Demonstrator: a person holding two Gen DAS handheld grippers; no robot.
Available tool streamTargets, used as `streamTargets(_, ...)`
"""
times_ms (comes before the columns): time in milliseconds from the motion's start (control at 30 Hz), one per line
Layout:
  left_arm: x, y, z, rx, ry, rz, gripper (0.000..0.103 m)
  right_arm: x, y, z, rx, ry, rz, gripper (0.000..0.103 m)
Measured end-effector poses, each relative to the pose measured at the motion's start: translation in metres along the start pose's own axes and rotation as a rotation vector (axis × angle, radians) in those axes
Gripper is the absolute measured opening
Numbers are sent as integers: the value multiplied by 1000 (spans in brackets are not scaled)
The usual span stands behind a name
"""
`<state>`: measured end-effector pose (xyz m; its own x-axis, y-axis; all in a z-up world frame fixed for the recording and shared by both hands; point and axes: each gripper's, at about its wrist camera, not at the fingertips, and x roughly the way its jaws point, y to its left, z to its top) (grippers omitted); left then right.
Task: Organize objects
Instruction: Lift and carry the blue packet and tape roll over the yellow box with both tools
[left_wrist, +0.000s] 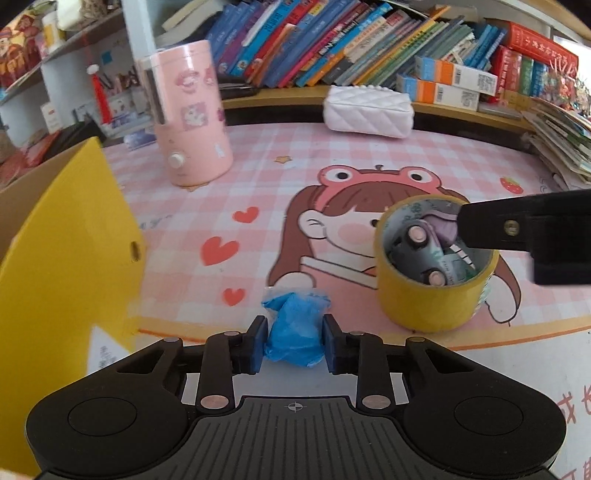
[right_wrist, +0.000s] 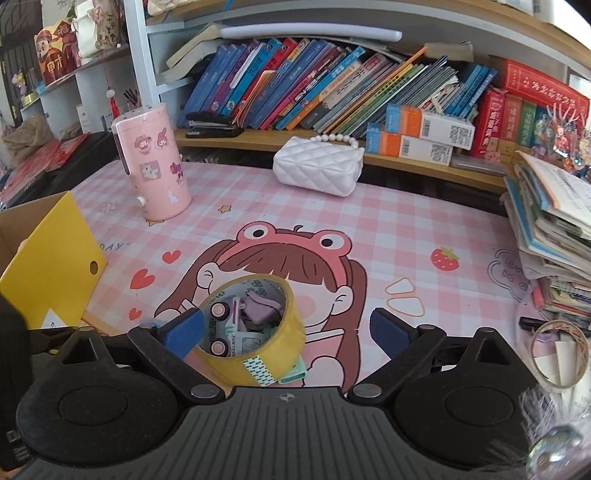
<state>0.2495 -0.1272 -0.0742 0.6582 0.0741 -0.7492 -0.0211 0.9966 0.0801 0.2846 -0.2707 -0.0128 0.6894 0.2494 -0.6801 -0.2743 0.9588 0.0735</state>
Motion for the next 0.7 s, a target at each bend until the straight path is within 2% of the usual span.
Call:
streamTargets(167, -22, 15, -13, -34, 21, 7, 29, 18, 12, 2, -73, 38, 22, 100)
streamTargets(333, -36, 21, -28, -49, 53, 8, 29, 38, 31, -3, -223, 83, 16, 101)
streamTargets(500, -48, 27, -30, -52, 36, 23, 29, 60, 45, -9, -334, 118, -3, 103)
streamTargets(600, -57, 31, -29, -66, 17, 22, 29, 68, 47, -11, -355, 134, -1, 97)
streamTargets(633, -59, 31, -30, -68, 13, 19, 29, 71, 48, -11, -362, 136, -8, 89)
streamTargets(700, -64, 31, -30, -68, 2, 14, 29, 71, 48, -11, -361, 134, -9, 88)
